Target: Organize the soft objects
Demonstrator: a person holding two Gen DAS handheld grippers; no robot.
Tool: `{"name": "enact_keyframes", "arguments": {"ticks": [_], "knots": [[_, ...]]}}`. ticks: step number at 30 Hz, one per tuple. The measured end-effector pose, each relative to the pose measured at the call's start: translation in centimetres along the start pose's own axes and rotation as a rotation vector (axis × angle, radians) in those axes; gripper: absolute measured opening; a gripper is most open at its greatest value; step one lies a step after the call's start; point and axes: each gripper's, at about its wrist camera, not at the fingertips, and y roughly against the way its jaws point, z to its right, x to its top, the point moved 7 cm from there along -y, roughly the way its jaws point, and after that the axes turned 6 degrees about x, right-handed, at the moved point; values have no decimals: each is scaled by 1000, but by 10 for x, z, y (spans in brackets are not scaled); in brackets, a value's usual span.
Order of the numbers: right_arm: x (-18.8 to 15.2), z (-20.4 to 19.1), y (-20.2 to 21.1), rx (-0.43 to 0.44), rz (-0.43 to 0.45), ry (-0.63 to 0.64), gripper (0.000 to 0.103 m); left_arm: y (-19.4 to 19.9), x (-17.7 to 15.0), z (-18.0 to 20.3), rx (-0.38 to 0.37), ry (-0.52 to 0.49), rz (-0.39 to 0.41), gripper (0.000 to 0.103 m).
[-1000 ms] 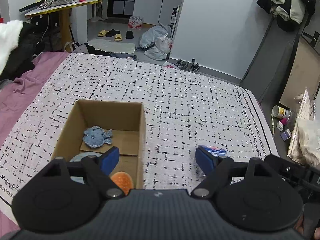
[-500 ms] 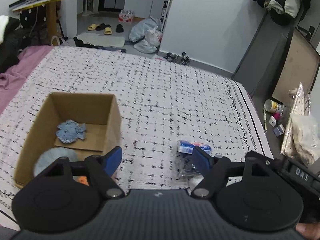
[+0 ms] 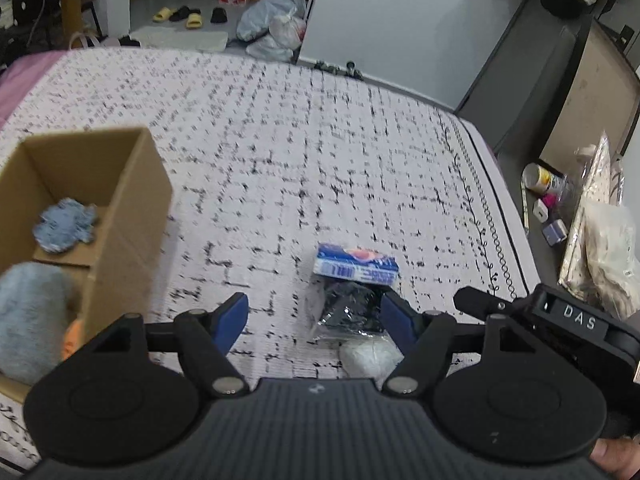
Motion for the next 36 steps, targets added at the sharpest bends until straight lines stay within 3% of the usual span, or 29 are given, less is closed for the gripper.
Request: {"name": "enact_keyframes", "arguments": {"ticks": [13, 15, 19, 30, 31, 36], "knots": [[-2, 14, -29, 27, -65, -85, 65, -57, -8, 16, -56, 58, -96, 72], [-2, 14, -35, 49, -77, -102, 67, -65, -9, 16, -66, 79, -122, 68], [-1, 14, -45, 71, -94, -130, 68, -77, -10, 11, -88, 129, -161, 48], [-7, 15, -70, 3, -130, -94, 68, -82, -8, 10, -128, 126, -175, 36], [-7, 16, -72, -3, -132, -90, 66, -82, -8, 11, -126, 120, -175, 34], [-8, 17, -72, -25, -127, -57, 40, -76, -8, 15, -123, 96, -181, 28]]}}
